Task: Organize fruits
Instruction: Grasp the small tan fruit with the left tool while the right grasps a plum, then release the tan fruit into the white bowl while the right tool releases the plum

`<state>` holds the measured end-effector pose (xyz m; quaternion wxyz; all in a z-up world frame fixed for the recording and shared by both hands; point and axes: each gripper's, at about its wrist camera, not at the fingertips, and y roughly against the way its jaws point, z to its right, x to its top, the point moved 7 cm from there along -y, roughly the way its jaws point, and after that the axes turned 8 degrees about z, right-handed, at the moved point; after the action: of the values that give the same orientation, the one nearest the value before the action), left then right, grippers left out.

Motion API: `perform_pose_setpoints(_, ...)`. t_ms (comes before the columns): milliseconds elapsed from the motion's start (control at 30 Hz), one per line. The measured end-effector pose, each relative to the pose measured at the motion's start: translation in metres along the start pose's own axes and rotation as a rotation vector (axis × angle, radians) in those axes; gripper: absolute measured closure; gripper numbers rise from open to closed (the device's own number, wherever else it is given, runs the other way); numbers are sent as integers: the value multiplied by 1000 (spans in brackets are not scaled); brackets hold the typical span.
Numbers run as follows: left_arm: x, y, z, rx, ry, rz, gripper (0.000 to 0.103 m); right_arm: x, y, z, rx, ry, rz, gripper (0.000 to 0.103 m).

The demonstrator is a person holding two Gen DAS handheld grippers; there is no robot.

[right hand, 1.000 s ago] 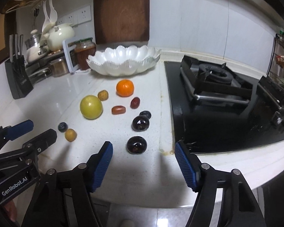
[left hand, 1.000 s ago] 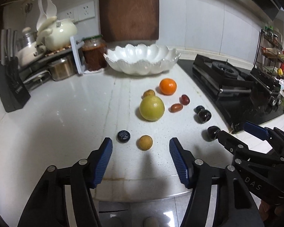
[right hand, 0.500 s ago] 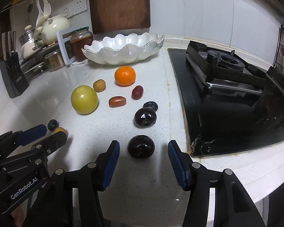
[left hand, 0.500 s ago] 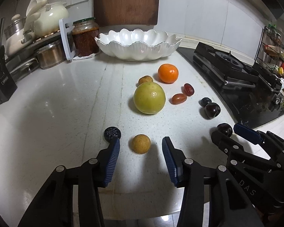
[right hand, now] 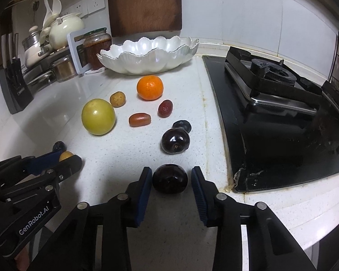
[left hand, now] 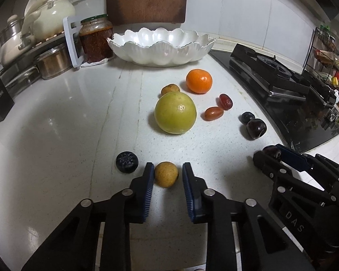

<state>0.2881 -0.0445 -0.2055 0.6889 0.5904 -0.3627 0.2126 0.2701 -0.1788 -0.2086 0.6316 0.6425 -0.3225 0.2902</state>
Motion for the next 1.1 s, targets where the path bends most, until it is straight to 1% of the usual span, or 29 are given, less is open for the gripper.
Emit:
perform_pose_setpoints(33, 0, 0, 0, -3, 1, 1, 81, 0, 0, -1, 1, 4, -2, 72)
perform_pose_setpoints(167, -1, 1, 0, -8, -8, 4, 81, 0, 1, -2, -4, 6, -1, 72)
perform_pose_setpoints(367, 2, 6, 3, -33, -9, 23, 81, 6, 12, -2, -7, -1, 30, 72)
perform_pose_setpoints(533, 11, 15, 4, -32, 1, 38, 81, 16, 21, -4, 14, 14, 41, 72)
perform_pose_setpoints(600, 17, 18, 6, -33, 10, 44, 81, 22, 23, -5, 38, 23, 41, 72)
perform_pose_setpoints(733, 30, 26, 8, -6, 27, 74, 81, 37, 26, -5, 85, 49, 63, 72)
perform_pose_setpoints(900, 46, 34, 12, 19, 69, 102, 81, 56, 28, 2, 123, 63, 94, 72)
perform_pose_setpoints(1100, 71, 47, 17, 64, 88, 171, 81, 82, 36, 6, 158, 80, 153, 72)
